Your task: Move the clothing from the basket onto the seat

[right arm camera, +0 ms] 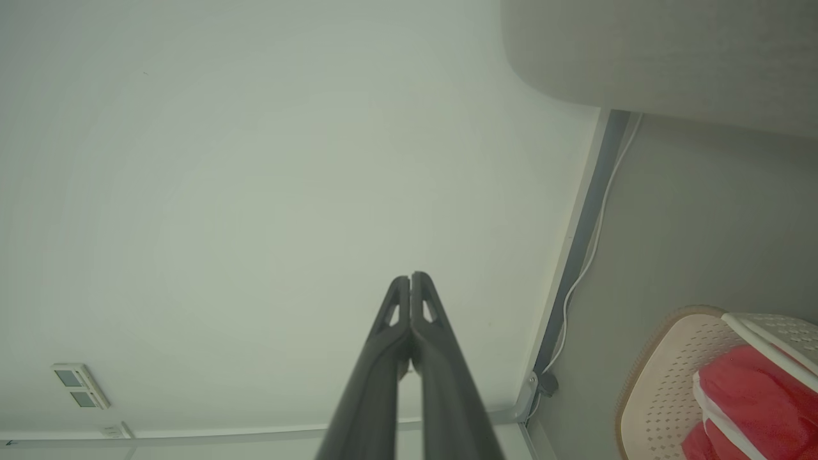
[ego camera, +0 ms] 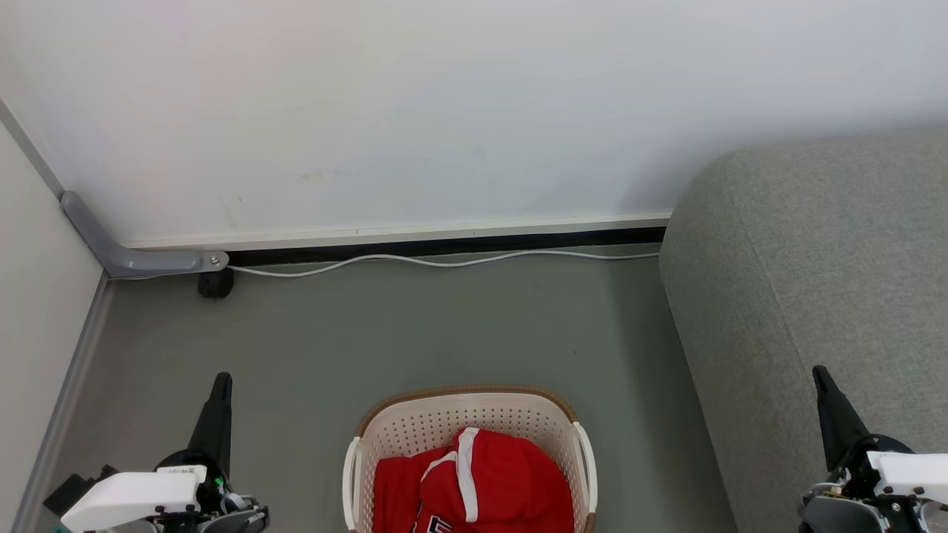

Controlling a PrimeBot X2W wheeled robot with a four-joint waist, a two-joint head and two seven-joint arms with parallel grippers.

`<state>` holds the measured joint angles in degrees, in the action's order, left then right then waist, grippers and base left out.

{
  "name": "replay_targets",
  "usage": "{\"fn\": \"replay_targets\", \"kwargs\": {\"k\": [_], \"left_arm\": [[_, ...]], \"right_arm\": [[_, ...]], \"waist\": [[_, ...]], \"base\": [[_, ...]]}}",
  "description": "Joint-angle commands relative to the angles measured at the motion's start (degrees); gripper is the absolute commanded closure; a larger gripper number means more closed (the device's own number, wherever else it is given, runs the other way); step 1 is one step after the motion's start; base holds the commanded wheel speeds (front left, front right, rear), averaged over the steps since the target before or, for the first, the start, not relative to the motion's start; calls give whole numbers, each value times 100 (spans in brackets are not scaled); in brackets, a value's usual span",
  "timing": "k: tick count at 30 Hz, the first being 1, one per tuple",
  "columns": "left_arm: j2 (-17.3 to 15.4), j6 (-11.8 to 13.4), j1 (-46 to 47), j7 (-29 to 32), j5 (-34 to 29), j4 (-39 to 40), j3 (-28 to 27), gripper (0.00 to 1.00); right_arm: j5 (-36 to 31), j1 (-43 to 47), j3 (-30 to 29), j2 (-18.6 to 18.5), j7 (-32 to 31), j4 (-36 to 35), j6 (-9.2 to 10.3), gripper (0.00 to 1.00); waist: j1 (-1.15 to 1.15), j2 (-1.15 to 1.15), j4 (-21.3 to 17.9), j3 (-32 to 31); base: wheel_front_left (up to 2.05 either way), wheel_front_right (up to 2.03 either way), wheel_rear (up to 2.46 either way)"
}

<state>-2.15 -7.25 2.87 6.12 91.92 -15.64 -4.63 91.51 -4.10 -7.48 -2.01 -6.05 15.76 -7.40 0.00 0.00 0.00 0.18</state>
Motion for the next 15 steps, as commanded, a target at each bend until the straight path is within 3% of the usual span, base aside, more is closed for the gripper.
{"fn": "replay_targets", "kwargs": {"k": [1, 15], "left_arm": [[-73, -24, 331, 34, 27, 161, -186, 100], [-73, -24, 331, 34, 27, 161, -186, 100]], "right_arm": [[68, -208, 98, -87, -42, -174, -9, 100], [68, -208, 98, -87, -42, -174, -9, 100]], "waist": [[0, 0, 0, 0], [0, 0, 0, 0]], "base": [[0, 0, 0], [0, 0, 0]]}}
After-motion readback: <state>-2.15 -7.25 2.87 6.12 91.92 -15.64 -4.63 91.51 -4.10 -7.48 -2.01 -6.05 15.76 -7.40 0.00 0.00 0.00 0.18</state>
